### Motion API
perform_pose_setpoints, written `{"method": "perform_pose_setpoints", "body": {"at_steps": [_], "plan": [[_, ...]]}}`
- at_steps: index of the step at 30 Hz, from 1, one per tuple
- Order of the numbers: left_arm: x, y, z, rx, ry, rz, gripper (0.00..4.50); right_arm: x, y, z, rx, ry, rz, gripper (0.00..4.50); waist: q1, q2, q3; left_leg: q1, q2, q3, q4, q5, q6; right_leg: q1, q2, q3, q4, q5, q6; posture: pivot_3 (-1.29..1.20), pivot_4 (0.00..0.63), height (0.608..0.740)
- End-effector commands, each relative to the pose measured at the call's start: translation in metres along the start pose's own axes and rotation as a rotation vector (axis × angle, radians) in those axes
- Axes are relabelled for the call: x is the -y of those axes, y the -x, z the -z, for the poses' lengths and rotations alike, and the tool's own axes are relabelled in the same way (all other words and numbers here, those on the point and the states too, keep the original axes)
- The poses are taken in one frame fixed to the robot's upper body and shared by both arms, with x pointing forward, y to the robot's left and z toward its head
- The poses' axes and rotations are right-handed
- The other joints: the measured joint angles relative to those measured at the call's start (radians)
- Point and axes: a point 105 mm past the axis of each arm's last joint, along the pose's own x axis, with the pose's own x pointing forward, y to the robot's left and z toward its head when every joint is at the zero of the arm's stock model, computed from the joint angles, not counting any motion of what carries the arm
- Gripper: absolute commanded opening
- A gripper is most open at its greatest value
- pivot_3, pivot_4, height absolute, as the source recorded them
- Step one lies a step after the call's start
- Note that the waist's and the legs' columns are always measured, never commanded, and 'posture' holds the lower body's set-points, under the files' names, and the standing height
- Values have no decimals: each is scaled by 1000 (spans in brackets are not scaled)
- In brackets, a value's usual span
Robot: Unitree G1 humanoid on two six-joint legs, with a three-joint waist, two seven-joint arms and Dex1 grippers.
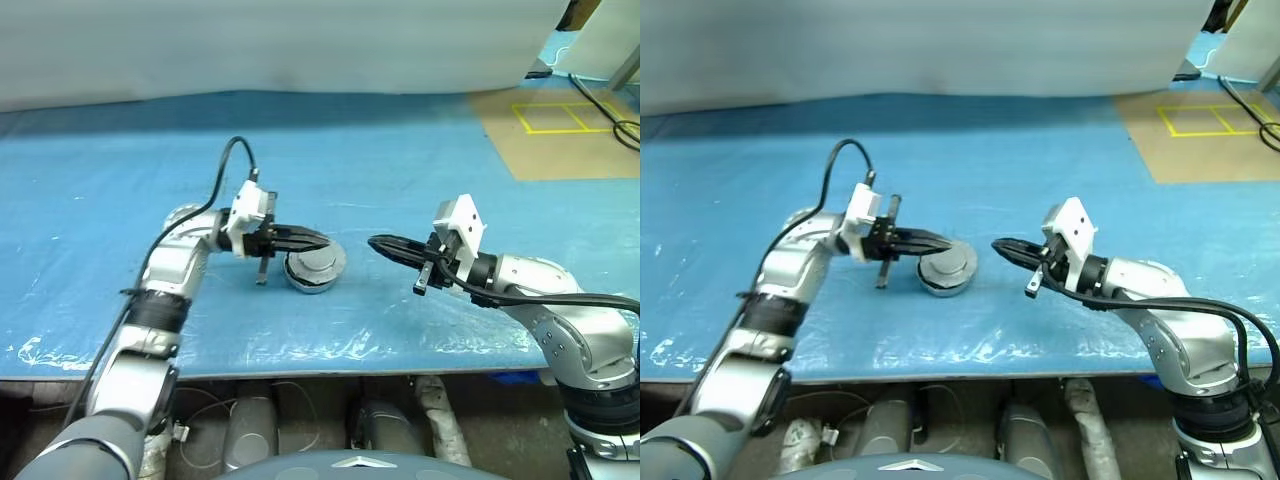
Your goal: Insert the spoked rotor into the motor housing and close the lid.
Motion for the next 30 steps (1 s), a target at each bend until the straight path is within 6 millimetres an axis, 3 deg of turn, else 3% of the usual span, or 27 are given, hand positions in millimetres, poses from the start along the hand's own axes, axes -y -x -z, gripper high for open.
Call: {"method": "perform_pose_setpoints", "body": {"at_steps": [1,3,6,10,17,23,26,30], "plan": [[13,21,-2,-34,11,-76,93,-5,-11,-8,22,17,-64,0,-6,0,0,0,0,0,0,0,0,0,0,0,0,-1,-1,0,150,740],[15,31,0,-39,38,-144,93,-2,-22,-6,21,40,-73,0,-8,0,0,1,1,0,-1,0,0,0,1,0,0,-2,-3,0,150,740],[22,41,3,-18,89,-215,48,0,-39,3,6,76,-105,597,-7,1,0,0,1,1,0,0,0,0,1,0,0,-2,-3,0,150,740],[23,52,5,12,136,-344,48,-5,-56,6,16,62,-204,1942,-6,1,0,0,0,2,3,0,0,0,0,1,0,-2,-3,0,150,740],[46,61,20,-69,129,-390,48,-11,-81,22,-45,91,-322,4355,-12,1,0,0,2,2,3,0,0,0,1,1,1,-2,-3,0,150,740],[65,69,41,-166,78,-395,48,-5,-102,32,-66,125,-297,4355,-16,0,0,0,2,2,4,0,0,0,1,1,1,-2,-3,0,150,740],[64,71,42,-165,77,-428,48,-2,-109,28,-47,117,-284,4355,-15,1,0,0,2,2,4,0,0,0,2,1,1,-2,-3,0,150,740],[62,67,39,-169,59,-413,48,0,-113,39,-77,125,-283,4355,-16,0,0,1,2,2,5,0,0,1,1,1,2,-2,-3,0,150,740]]}}
